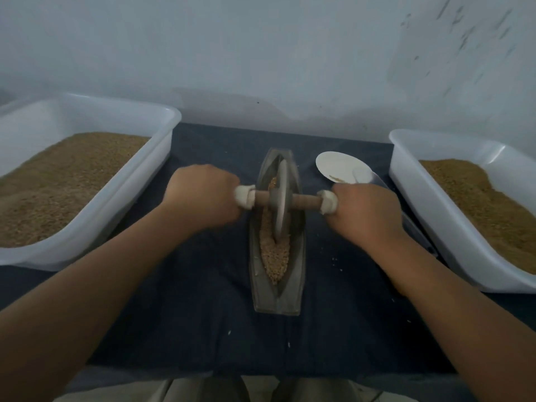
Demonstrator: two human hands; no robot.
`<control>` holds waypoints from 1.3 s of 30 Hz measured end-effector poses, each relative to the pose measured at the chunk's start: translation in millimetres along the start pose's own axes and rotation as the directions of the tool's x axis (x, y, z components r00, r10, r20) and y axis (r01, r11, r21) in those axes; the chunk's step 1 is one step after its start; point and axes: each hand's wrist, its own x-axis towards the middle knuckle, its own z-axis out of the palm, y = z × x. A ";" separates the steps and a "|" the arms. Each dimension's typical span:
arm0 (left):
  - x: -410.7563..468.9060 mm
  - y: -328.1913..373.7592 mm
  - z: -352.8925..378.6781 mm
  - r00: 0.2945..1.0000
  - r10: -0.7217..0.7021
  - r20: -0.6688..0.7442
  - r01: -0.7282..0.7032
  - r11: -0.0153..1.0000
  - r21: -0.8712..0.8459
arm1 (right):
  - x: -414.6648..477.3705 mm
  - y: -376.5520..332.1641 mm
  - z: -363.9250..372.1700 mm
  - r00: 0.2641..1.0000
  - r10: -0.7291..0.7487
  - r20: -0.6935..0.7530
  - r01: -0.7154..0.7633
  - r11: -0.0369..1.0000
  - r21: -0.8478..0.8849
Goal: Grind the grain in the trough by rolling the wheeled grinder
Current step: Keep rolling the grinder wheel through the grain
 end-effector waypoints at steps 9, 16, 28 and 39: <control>16.6 2.6 -8.5 0.999 0.034 -0.010 -0.034 0.999 0.035 | 10.1 2.4 4.0 0.983 0.059 0.174 -0.066 0.997 0.033; -33.4 -3.5 -0.8 0.995 0.078 -0.064 -0.074 0.996 0.052 | -27.7 1.8 -18.9 0.993 -0.071 0.091 0.067 0.997 0.046; -7.8 -7.0 9.3 0.999 -0.011 0.052 0.015 0.997 -0.081 | 12.1 -1.5 -19.8 0.986 -0.081 0.147 0.085 0.996 -0.019; 39.2 -1.0 10.0 0.997 -0.068 -0.031 0.067 0.997 -0.036 | 46.3 -3.7 4.1 0.994 0.069 0.090 -0.071 0.997 0.018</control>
